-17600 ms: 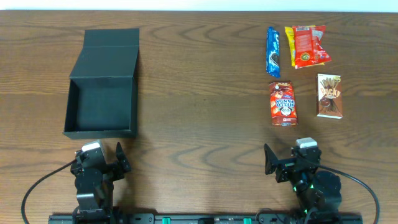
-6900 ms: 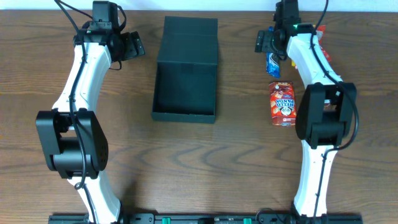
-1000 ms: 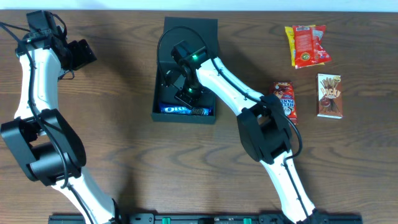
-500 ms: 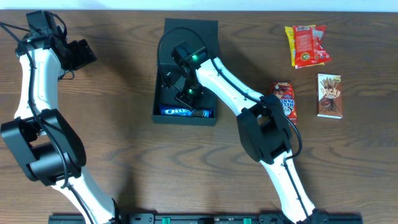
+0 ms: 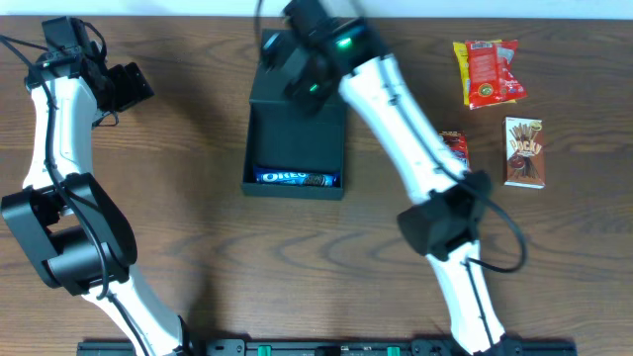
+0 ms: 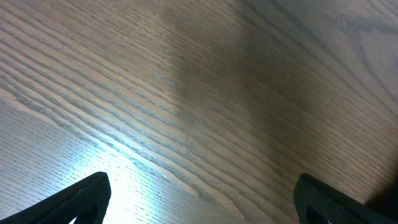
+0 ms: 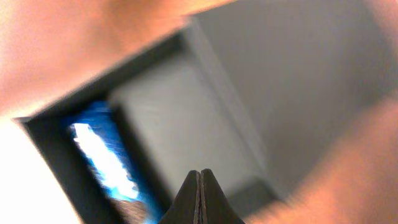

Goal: Pack container
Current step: 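Withdraw the right gripper and reach toward the red chip bag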

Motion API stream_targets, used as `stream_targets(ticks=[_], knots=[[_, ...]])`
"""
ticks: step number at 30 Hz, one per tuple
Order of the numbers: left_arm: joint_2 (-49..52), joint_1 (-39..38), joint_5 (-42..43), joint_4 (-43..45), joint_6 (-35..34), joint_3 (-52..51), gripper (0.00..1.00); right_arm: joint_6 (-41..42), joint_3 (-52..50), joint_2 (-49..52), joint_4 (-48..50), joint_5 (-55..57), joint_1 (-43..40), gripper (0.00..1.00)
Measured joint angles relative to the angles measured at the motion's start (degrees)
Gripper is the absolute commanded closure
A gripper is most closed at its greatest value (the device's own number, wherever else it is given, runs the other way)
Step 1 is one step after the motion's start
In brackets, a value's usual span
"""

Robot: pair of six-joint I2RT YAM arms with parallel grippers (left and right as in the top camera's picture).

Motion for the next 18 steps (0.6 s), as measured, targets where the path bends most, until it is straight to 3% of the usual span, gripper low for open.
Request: stream_targets(ticks=[15, 18], knots=[[0.0, 0.0, 0.0, 0.1, 0.0, 0.0, 0.05, 8.7, 0.4, -1.6, -2.4, 6.3, -33.0, 0.92], [0.0, 0.0, 0.0, 0.3, 0.0, 0.0, 0.05, 10.6, 0.3, -1.6, -0.8, 6.2, -36.5, 0.85]])
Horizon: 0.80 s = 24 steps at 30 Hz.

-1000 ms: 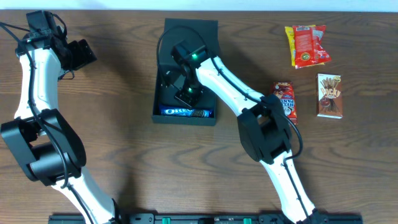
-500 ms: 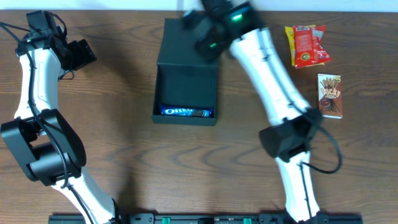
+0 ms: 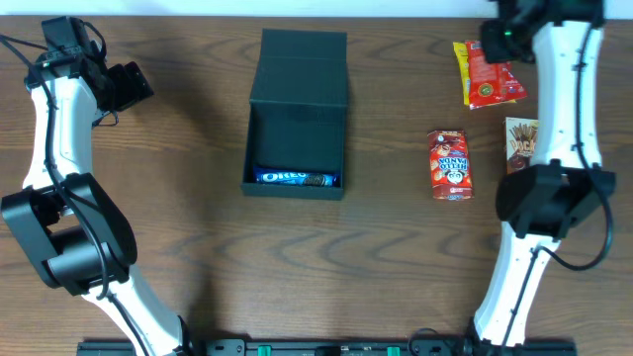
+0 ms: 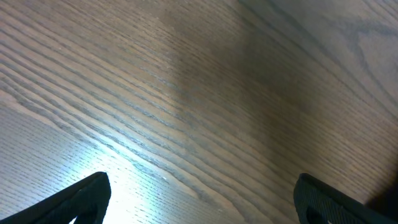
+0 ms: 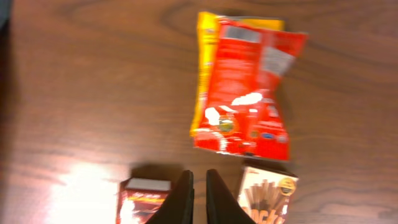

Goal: Pack container
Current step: 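Withdraw the right gripper and reach toward the red chip bag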

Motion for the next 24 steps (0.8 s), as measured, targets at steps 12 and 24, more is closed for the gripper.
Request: stream_targets(ticks=[12, 24], knots=[[0.0, -0.2, 0.0, -1.5, -1.7, 0.0, 0.05, 3.9, -10.4, 0.0, 19.8, -0.2, -4.8, 0.12], [0.0, -6.6, 0.0, -6.0, -5.0, 0.0, 0.05, 4.5, -23.8, 0.0, 31.9, -0.4, -6.6, 0.07]])
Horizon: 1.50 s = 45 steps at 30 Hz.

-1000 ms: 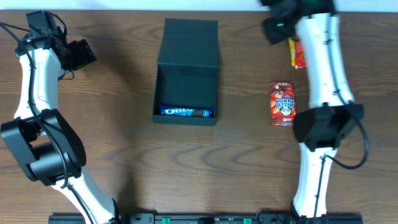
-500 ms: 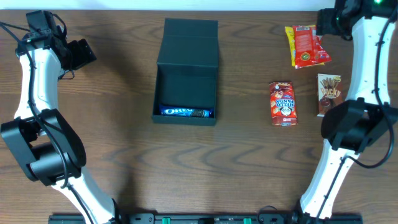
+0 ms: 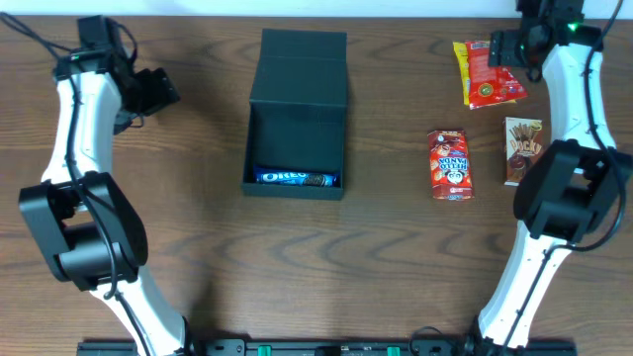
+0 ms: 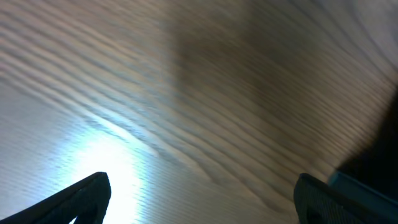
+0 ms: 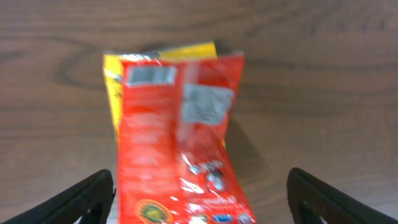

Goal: Pack container
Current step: 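Withdraw the right gripper and reach toward the red chip bag, then grasp the red chip bag with the right gripper and lift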

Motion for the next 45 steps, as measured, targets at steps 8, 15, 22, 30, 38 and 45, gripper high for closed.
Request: stream_targets(ticks=[8, 15, 22, 30, 38, 45], knots=[[0.0, -2.6, 0.0, 1.6, 0.0, 0.0, 0.05, 0.2, -0.3, 0.0, -3.9, 0.0, -2.7, 0.02], [0.0, -2.5, 0.0, 7.5, 1.4, 0.0, 0.05, 0.3, -0.3, 0.0, -12.9, -6.0, -2.7, 0.08], [0.0, -2.3, 0.0, 14.1, 7.4, 0.0, 0.05, 4.9, -0.3, 0.0, -15.9, -11.0, -1.1, 0.14], [0.0, -1.3, 0.0, 16.9, 11.9, 0.0, 0.05, 11.9, -0.3, 0.0, -12.3, -6.0, 4.5, 0.08], [0.0, -1.3, 0.0, 17.5, 11.8, 0.0, 0.05, 13.5, -0.4, 0.0, -0.7, 0.2, 4.6, 0.01], [0.0, -1.3, 0.0, 17.6, 8.2, 0.0, 0.05, 13.4, -0.4, 0.1, 4.5, 0.1, -0.1, 0.01]])
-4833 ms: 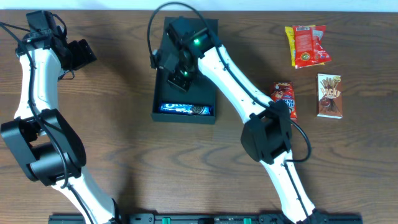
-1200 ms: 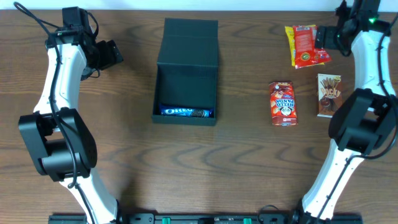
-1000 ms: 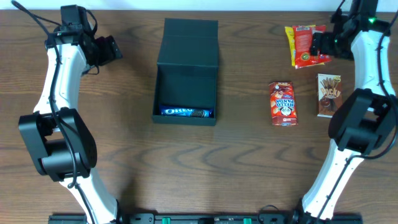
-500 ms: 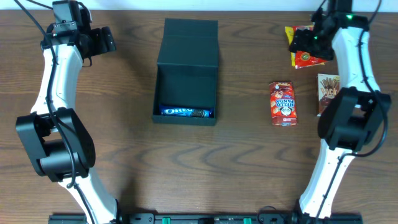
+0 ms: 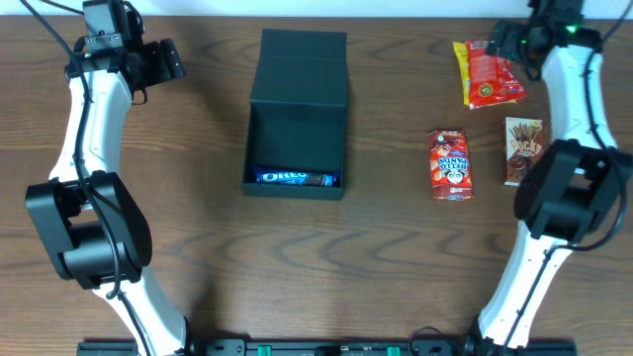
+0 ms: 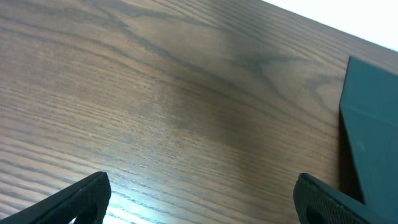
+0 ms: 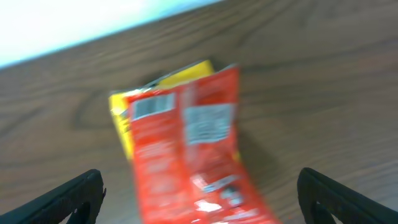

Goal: Pack container
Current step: 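Grasp the red chip bag with the right gripper and lift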

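The dark box [image 5: 297,99] stands open at the table's middle with a blue Oreo pack [image 5: 295,179] at its near end. At the far right lies a red-and-yellow snack bag [image 5: 485,71]; in the right wrist view the bag [image 7: 186,137] lies between the open fingers [image 7: 68,199]. My right gripper [image 5: 502,42] hovers open over it, holding nothing. At the far left my left gripper [image 5: 166,61] is open above bare wood, and the box's edge [image 6: 373,137] shows at the right of its view.
A red Hello Panda box [image 5: 450,164] and a Pocky box [image 5: 523,151] lie on the right, nearer than the snack bag. The table's far edge [image 7: 93,31] runs just behind the bag.
My left gripper has moved farther back on the left, and the box's edge now shows in its view. My right gripper stays open over the snack bag, with the table's far edge now in its view.
My right gripper was shut over the open box holding the Oreo pack. Then it was at the far right above the snacks, barely parted, then wide open over the snack bag, where it remains. My left gripper stayed open on the left and has shifted back.
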Motion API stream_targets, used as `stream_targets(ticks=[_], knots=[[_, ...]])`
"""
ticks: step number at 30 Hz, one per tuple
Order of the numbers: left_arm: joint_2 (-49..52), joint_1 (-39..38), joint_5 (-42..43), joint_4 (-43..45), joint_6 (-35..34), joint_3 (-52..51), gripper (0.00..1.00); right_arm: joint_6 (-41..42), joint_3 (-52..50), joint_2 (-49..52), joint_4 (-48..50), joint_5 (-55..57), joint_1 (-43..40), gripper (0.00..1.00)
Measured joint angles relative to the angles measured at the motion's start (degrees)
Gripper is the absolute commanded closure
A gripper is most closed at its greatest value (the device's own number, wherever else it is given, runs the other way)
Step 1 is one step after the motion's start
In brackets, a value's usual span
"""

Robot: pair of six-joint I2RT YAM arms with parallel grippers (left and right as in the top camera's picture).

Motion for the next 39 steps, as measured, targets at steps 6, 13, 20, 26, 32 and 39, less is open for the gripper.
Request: stream_targets(ticks=[6, 13, 20, 26, 32, 39], knots=[[0.0, 0.0, 0.0, 0.0, -3.4, 0.0, 0.05, 0.0, 0.0, 2.1, 1.1, -1.1, -2.7, 0.01], [0.0, -0.5, 0.0, -0.9, -4.2, 0.0, 0.05, -0.2, 0.0, 5.6, 2.1, -4.1, -3.0, 0.12], [0.0, -0.8, 0.0, -1.3, -4.2, 0.0, 0.05, -0.2, 0.0, 5.8, 2.3, -6.3, -3.0, 0.18], [0.0, -0.8, 0.0, -1.3, -4.2, 0.0, 0.05, 0.0, 0.0, 5.8, 2.3, -7.0, -3.0, 0.21], [0.0, -0.8, 0.0, -1.3, -4.2, 0.0, 0.05, 0.2, 0.0, 5.8, 2.3, -6.7, -3.0, 0.18], [0.0, -0.8, 0.0, -1.3, -4.2, 0.0, 0.05, 1.2, 0.0, 6.9, 2.5, -5.8, -3.0, 0.2]])
